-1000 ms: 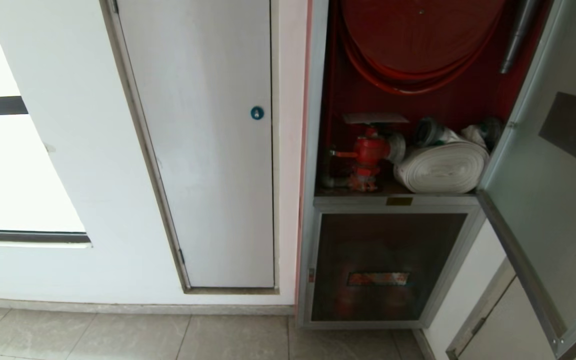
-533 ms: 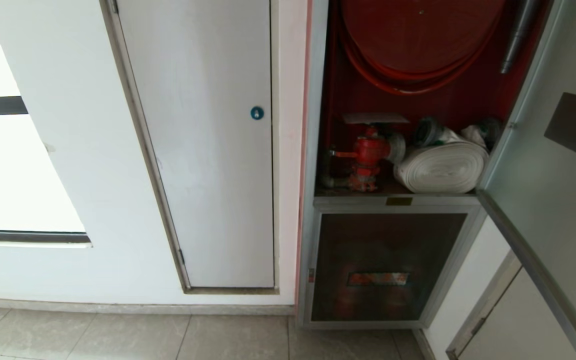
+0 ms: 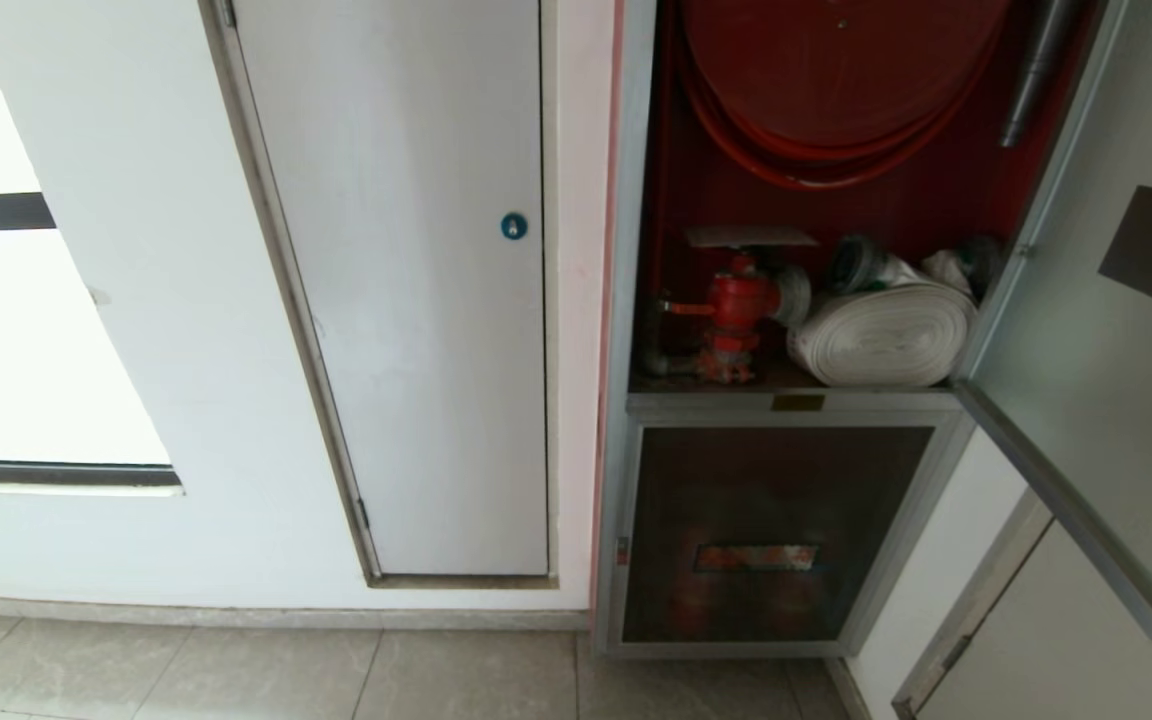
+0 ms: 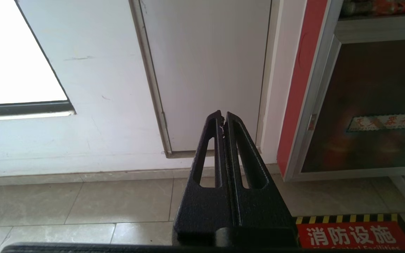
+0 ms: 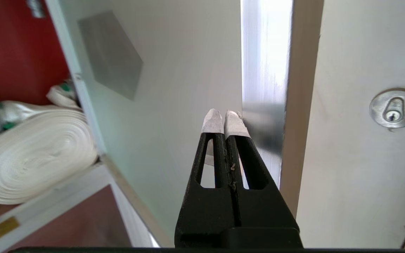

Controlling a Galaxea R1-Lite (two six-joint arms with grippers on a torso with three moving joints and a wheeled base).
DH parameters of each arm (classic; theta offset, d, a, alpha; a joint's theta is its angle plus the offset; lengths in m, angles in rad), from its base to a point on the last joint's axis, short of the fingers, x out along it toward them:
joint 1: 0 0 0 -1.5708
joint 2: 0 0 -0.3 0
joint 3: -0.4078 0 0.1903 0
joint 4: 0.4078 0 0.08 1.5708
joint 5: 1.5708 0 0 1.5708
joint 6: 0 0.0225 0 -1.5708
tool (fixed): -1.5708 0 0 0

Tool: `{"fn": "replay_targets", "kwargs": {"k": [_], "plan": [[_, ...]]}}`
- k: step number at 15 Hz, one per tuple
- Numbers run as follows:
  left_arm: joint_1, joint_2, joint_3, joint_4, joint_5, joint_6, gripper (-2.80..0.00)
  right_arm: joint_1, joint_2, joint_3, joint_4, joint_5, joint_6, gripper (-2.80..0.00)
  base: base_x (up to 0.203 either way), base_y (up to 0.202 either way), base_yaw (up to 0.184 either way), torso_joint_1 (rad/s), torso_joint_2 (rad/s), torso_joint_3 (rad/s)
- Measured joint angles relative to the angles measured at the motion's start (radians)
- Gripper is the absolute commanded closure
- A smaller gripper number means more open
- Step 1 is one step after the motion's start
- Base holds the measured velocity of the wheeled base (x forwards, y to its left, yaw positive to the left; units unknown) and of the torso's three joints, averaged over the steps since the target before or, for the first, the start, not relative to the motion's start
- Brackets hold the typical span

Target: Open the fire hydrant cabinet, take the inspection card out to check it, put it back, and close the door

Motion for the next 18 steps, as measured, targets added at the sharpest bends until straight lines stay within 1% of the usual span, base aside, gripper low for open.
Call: {"fn": "replay_targets", "kwargs": {"k": [6, 11, 15, 18], "plan": [[0.0, 0.0, 0.0, 0.0, 0.0, 0.0, 0.0, -0.105, 0.055, -0.007, -0.003, 0.047, 0.013, 0.0, 0.0, 0.0, 0.0, 0.0, 0.0, 0.0], [0.0, 0.0, 0.0, 0.0, 0.0, 0.0, 0.0, -0.15, 0.091, -0.007, -0.004, 0.052, 0.035, 0.0, 0.0, 0.0, 0.0, 0.0, 0.0, 0.0], [0.0, 0.0, 0.0, 0.0, 0.0, 0.0, 0.0, -0.207, 0.12, -0.009, -0.004, 0.102, 0.039, 0.0, 0.0, 0.0, 0.0, 0.0, 0.0, 0.0], [0.0, 0.0, 0.0, 0.0, 0.0, 0.0, 0.0, -0.226, 0.142, -0.011, -0.01, 0.106, 0.039, 0.0, 0.0, 0.0, 0.0, 0.0, 0.0, 0.0]]}}
